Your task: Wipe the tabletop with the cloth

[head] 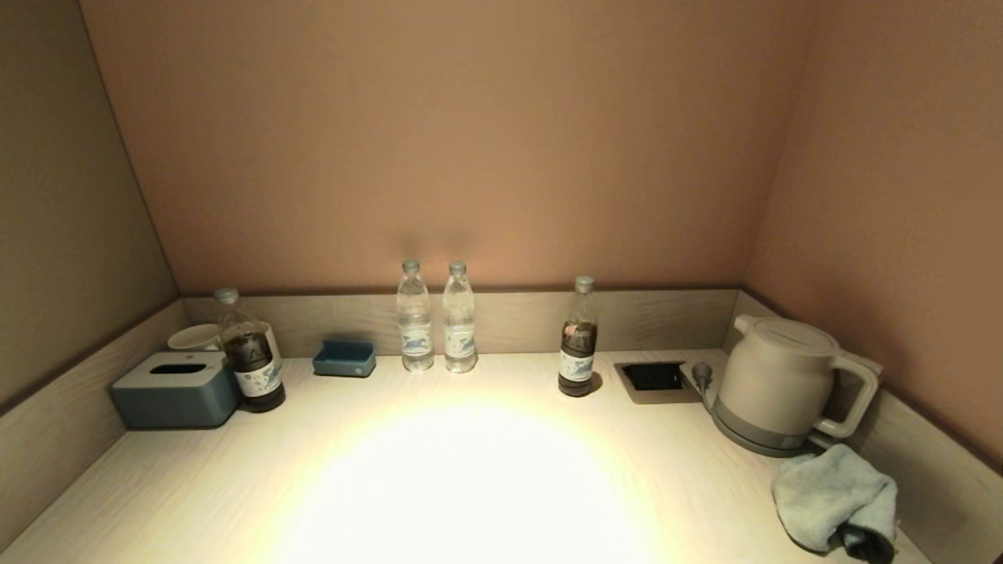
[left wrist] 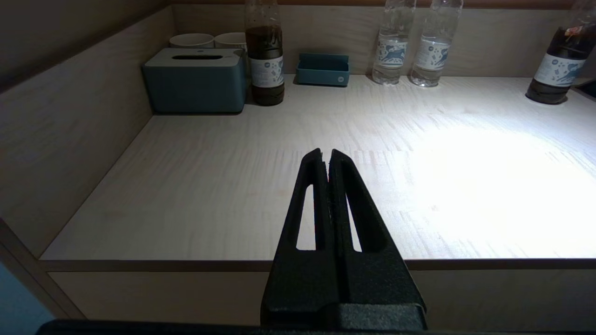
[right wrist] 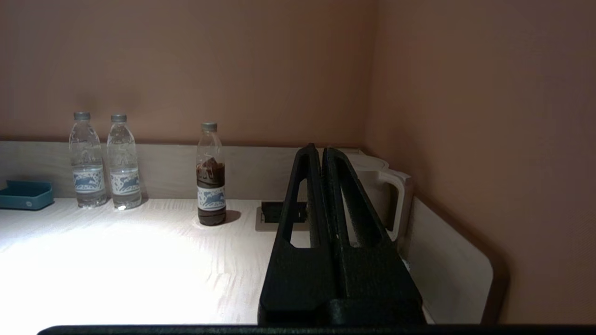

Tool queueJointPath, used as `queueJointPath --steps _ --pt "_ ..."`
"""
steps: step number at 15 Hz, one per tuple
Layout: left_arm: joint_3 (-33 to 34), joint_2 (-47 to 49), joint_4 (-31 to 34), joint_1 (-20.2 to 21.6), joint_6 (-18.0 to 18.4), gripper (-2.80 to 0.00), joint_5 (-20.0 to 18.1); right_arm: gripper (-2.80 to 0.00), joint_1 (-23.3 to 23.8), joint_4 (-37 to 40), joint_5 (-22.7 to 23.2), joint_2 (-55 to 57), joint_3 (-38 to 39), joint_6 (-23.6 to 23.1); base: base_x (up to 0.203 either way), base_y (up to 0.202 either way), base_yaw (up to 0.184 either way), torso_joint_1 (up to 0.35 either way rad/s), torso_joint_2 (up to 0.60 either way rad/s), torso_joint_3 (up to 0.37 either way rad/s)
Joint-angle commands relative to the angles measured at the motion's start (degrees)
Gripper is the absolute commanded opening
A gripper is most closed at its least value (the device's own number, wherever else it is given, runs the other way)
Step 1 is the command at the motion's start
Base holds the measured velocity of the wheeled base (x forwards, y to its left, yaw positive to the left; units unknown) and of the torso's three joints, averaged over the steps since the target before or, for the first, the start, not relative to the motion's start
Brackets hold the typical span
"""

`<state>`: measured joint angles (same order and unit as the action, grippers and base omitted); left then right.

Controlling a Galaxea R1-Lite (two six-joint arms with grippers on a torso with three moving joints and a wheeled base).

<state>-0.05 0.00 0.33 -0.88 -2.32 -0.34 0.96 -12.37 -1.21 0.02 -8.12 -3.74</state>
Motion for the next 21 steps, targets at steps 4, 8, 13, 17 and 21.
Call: queueJointPath --steps 4,8,13,17,21 --pt "-0.04 0.0 0.02 0.0 -0.06 -2.8 -0.01 -2.8 0.0 -3.01 -0.11 -0.02 2.89 -0.42 0.0 0.0 0.0 0.0 0.0 0.0" --pt "-0.04 0.0 0.02 0.0 -0.06 -2.8 -0.01 -2.8 0.0 -5.71 -0.37 -0.02 4.85 -0.42 0.0 0.0 0.0 0.0 0.0 0.0" --pt "0.05 0.0 0.02 0.0 -0.06 -2.8 -0.01 -2.8 0.0 -10.33 -1.69 -0.02 8.12 -0.57 0.0 0.0 0.0 0.0 0.0 0.0" --pt "0.05 0.0 0.02 0.0 -0.06 -2.8 -0.01 -2.8 0.0 -9.95 -1.43 -0.02 8.12 -0.65 0.0 0.0 0.0 0.0 0.0 0.0" --pt "-0.04 0.0 0.02 0.0 -0.06 -2.8 -0.01 -2.8 0.0 -3.11 -1.03 -0.02 8.12 -0.23 0.0 0.0 0.0 0.0 0.0 0.0"
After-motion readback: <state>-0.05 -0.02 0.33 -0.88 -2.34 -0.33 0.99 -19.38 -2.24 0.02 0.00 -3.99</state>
